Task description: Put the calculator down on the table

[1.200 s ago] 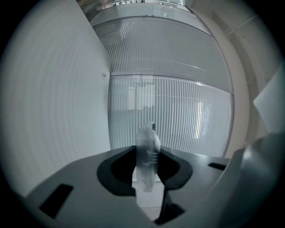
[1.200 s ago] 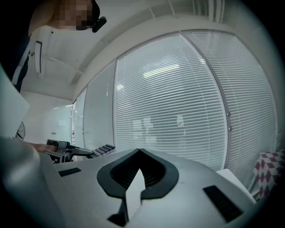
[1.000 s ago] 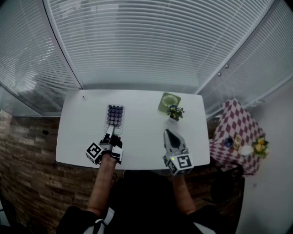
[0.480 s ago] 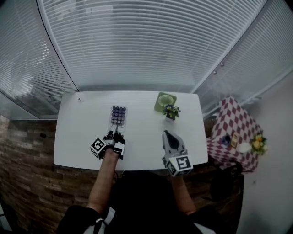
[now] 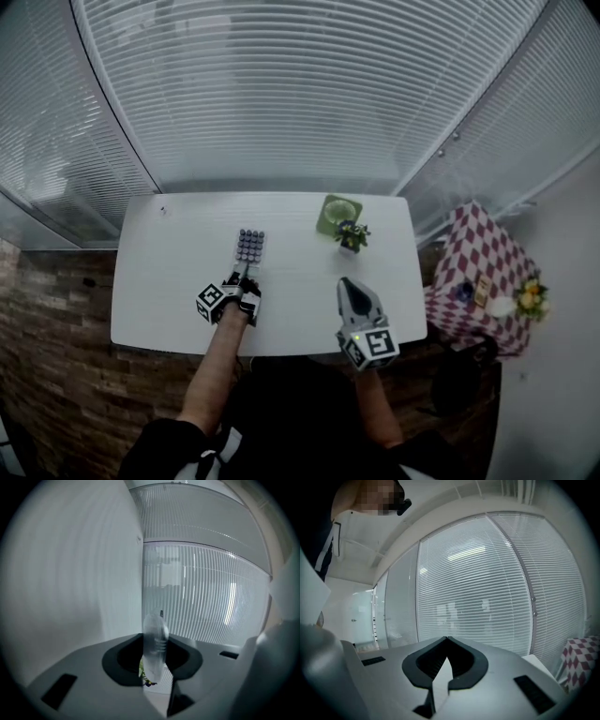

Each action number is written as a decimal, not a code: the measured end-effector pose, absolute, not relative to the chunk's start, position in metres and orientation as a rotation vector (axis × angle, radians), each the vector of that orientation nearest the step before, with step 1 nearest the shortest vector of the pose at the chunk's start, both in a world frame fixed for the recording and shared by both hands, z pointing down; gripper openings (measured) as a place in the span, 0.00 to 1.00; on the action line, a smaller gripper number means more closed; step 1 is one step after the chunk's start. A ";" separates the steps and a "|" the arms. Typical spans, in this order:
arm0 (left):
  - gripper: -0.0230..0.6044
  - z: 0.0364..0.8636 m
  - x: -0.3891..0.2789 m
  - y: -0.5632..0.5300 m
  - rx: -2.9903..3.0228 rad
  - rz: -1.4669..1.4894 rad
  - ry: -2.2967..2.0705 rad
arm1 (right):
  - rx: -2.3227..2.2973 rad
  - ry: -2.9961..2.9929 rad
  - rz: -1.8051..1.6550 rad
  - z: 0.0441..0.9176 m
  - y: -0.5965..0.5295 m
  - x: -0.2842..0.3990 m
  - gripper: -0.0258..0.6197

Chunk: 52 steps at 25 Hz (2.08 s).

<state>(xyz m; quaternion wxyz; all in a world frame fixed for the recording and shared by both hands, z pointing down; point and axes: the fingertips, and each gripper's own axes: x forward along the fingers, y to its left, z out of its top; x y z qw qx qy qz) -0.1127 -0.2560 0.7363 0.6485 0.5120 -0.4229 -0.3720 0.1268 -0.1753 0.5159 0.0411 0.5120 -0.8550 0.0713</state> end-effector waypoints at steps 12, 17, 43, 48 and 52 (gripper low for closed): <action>0.20 0.792 -0.115 -0.275 1.038 -0.915 -0.989 | 1.612 -2.588 0.264 0.529 -0.178 0.146 0.05; 0.20 0.799 -0.116 -0.283 1.042 -0.900 -0.992 | 1.575 -2.601 0.270 0.532 -0.177 0.139 0.05; 0.20 0.836 -0.115 -0.288 0.969 -0.804 -1.045 | 1.581 -2.583 0.303 0.536 -0.177 0.130 0.05; 0.41 0.831 -0.116 -0.289 0.946 -0.718 -1.119 | 1.582 -2.593 0.300 0.532 -0.178 0.129 0.05; 0.49 0.827 -0.116 -0.288 0.896 -0.661 -1.139 | 1.582 -2.600 0.311 0.532 -0.179 0.127 0.05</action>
